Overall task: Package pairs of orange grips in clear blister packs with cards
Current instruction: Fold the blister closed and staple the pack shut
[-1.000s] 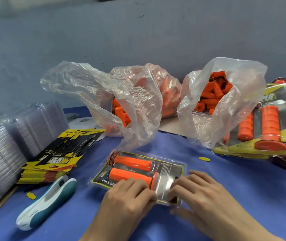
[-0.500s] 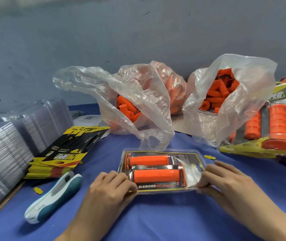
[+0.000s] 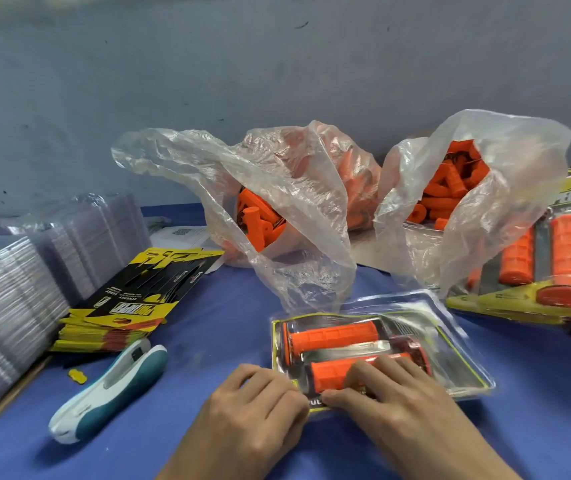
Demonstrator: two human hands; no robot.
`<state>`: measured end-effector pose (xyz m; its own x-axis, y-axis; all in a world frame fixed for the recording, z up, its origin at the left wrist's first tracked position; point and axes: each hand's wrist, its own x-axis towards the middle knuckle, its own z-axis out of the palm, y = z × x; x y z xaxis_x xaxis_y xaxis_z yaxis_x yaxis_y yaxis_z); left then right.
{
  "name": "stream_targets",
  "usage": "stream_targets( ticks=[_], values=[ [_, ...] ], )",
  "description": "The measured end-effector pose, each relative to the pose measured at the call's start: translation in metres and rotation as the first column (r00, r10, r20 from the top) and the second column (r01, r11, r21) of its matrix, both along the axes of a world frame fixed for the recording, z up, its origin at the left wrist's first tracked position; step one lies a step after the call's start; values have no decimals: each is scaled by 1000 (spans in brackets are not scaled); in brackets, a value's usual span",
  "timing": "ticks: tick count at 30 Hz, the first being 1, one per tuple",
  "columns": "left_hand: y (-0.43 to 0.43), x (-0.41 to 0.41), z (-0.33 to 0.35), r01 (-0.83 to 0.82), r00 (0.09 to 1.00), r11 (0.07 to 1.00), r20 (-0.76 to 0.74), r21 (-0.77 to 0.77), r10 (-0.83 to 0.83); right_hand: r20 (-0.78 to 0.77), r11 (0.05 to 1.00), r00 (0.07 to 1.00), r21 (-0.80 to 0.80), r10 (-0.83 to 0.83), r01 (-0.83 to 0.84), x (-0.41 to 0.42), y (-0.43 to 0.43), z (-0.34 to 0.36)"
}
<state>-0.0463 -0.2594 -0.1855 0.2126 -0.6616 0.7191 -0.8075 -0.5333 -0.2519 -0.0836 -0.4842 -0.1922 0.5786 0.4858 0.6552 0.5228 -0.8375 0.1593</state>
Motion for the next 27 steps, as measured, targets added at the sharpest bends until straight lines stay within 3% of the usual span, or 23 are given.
stream_targets(
  ticks=[5,8,9,11,13,15,18,23,27],
  values=[
    [19,12,1,-17,993,997,-112,72,25,-156,991,982,90,111,-98,3,1,2],
    [36,21,1,-119,976,983,-168,139,142,-160,986,978,124,131,-111,1,4,0],
    [38,21,0,-140,953,984,-255,112,165,-146,984,979,127,141,-123,-1,6,-1],
    [33,18,1,-207,801,973,-589,-101,110,-147,982,979,149,140,-118,-4,9,-1],
    [20,15,3,-419,487,827,-861,-375,-144,-147,980,979,160,139,-115,-8,11,-2],
    [11,18,8,-619,202,676,-913,-400,-355,-143,980,980,160,139,-115,-10,12,-2],
    [9,23,19,-599,-53,729,-892,-331,-448,-125,978,982,169,142,-120,-9,13,-2],
    [11,28,25,-523,-234,811,-871,-261,-432,-129,971,975,182,182,-157,-8,13,-4],
    [10,33,28,-505,-272,837,-882,-210,-385,-128,970,973,175,190,-167,-9,12,-4]
  ],
)
